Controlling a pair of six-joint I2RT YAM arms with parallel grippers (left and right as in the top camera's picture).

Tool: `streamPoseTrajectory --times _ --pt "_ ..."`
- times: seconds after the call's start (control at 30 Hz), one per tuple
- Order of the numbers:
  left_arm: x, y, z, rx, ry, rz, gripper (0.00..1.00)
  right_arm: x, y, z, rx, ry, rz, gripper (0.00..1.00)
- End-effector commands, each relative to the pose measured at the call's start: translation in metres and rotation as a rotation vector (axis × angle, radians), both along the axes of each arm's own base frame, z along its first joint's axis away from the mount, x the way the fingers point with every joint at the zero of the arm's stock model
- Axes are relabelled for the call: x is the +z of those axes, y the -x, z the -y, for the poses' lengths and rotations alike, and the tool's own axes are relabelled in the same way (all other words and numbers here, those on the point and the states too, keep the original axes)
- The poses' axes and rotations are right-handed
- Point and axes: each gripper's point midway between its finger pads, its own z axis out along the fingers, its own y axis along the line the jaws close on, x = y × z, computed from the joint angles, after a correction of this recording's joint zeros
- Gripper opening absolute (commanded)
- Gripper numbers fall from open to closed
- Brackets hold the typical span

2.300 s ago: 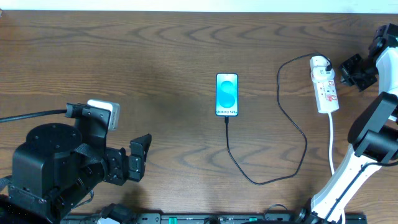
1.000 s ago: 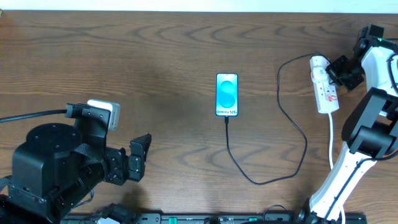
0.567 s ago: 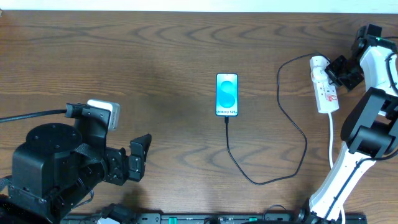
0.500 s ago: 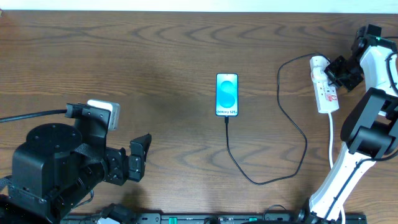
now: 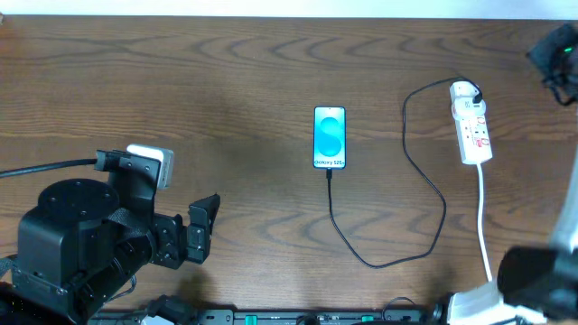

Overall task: Plug charger to phone and switch on socket
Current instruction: 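Lift the right gripper off the switch and raise it away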

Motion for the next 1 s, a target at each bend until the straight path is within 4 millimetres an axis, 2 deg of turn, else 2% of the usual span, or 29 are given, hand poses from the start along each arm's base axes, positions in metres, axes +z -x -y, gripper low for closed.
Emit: streamPoseTrajectory --times 0.0,0.17,0.3,0.47,0.67,0.77,0.97 --pt "-0.002 0.000 -0.003 0.007 -0.018 -0.001 0.98 0.038 0.009 -0.005 -0.006 0.023 0.104 0.01" --pt "-0.002 0.000 -0.003 0.007 -0.019 -0.001 0.98 0.102 0.020 -0.023 0.056 0.036 0.313 0.01" --pt "-0.002 0.000 -0.003 0.007 -0.019 -0.001 0.99 0.126 0.032 -0.043 0.128 0.016 0.384 0.01" --pt "-0.001 0.000 -0.009 0.036 -0.015 0.006 0.98 0.126 0.049 -0.068 0.210 0.007 0.352 0.01" --pt "0.010 0.009 -0.040 0.189 0.006 0.069 0.98 0.124 0.052 -0.087 0.256 -0.004 0.336 0.01" --pt "0.017 0.022 -0.054 0.260 0.020 0.124 0.98 0.121 0.052 -0.099 0.288 -0.013 0.324 0.01" --pt "0.034 0.064 -0.070 0.352 0.051 0.272 0.98 0.119 0.051 -0.122 0.345 -0.025 0.317 0.01"
